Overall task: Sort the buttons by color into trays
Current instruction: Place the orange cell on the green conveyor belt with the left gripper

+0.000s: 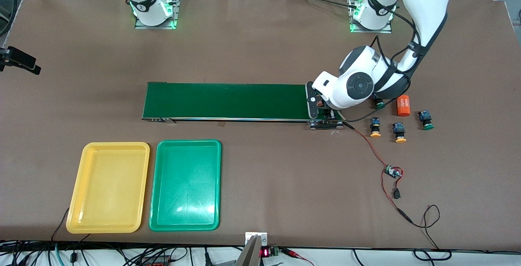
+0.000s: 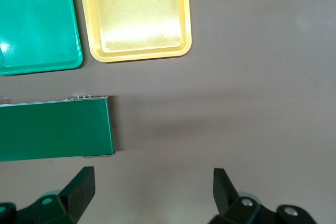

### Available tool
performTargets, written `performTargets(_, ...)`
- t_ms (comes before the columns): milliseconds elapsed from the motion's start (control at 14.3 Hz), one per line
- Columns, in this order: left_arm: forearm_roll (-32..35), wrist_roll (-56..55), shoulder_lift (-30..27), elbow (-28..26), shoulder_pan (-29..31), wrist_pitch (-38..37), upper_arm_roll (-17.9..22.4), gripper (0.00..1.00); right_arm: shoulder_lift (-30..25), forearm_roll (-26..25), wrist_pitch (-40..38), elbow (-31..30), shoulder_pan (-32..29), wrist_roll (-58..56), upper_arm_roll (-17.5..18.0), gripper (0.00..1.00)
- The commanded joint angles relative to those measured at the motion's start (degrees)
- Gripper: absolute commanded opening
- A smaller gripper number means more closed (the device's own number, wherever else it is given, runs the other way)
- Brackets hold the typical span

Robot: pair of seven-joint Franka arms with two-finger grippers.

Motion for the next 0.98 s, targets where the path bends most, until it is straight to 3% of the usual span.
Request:
performTargets(0, 0.64, -5.35, -3.67, 3.66, 4.10, -9.35, -0.27, 1.00, 0.25, 0.34, 0.18, 0.29, -0.80, -0.35, 0.44, 1.00)
performTargets(558, 1.34, -31.45, -4.82, 8.16, 16.66, -17.46, 0.43, 1.00, 0.43, 0.34, 0.53, 0.29, -1.59, -0.35, 0.44, 1.00)
performTargets(768, 6.24, -42.79, -4.39, 8.07, 20.71, -19.49, 0.52, 1.00, 0.34, 0.34, 0.97, 0.29, -1.59, -0.35, 0.44, 1.00)
performTargets(907, 13.17, -44.76, -3.33, 8.24, 23.26, -19.50, 0.60, 1.00, 0.43, 0.34, 0.88, 0.11, -1.59, -0.35, 0.44, 1.00)
